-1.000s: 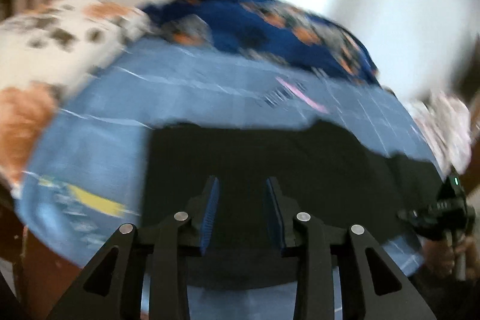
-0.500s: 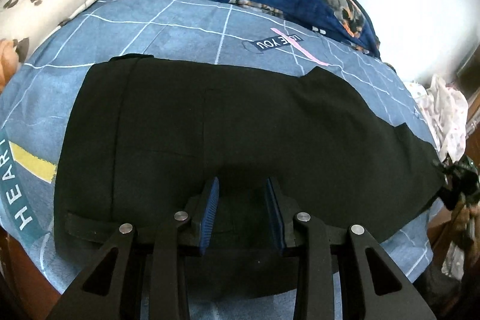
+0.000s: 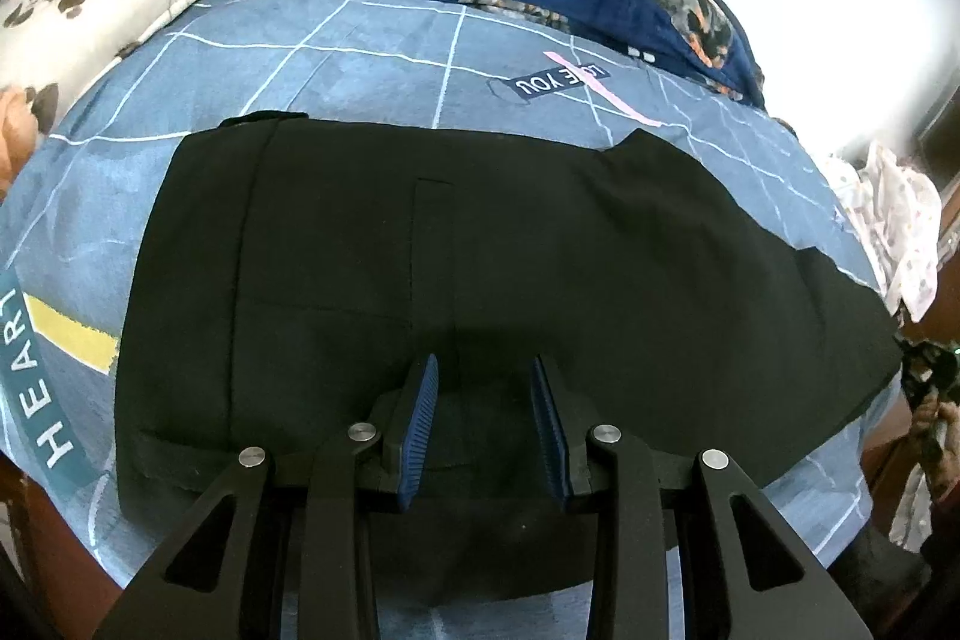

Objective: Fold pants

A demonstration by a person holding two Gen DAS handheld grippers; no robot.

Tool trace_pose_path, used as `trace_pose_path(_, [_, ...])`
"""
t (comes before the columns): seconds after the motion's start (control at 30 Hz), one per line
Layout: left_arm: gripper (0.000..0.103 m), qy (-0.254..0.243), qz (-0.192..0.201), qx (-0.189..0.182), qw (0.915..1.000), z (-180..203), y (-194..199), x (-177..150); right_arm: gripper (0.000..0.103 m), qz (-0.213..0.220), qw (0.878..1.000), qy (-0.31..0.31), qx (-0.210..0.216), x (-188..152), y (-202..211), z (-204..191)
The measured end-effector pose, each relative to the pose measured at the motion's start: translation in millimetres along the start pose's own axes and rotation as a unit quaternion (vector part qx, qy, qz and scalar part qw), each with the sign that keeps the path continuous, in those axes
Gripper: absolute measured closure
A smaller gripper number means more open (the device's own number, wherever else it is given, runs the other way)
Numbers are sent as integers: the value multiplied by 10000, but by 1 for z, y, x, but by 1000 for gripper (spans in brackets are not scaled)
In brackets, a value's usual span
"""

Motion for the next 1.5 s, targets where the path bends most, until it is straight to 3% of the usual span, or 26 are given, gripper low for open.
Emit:
trace_pose_path(0.2, [69, -109, 21, 17, 9999, -1, 0, -1, 99, -72, 9996, 0, -267, -6, 5, 18])
trace_pose_path(0.73, [69, -229, 59, 42, 9997, 2, 0, -2, 99, -112, 9985, -501, 209, 3, 17, 45])
trace_pose_path(0.83, [69, -209, 70, 27, 9998, 2, 0, -2, 96, 1, 9953, -847, 474, 7, 26, 53])
trace_pose_path(0.9, [69, -182, 85, 15, 9998, 2, 0, -2, 93, 132, 9962, -733, 441, 10, 32, 51])
trace_pose_path(1.03, [69, -104, 139, -66, 9998, 2, 2, -1, 91, 722, 9920, -918, 487, 32, 58, 58])
trace_pose_path(1.4, [65, 200, 588, -139, 9980, 2, 29, 20, 91, 903, 9911, -981, 33, 58, 73, 90])
trace_pose_path(1.5, [53, 265, 657, -179, 9973, 7, 35, 23, 91, 777, 9933, -837, -176, 52, 67, 94])
Point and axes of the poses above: each gripper's, at about its wrist camera, not at the fingertips, and y roughly against the way its jaws point, z to its right, x to its top, the point moved 8 cm from there along -y, roughly the way its jaws point, and after that the axes turned 4 degrees about z, right-handed, at the moved point
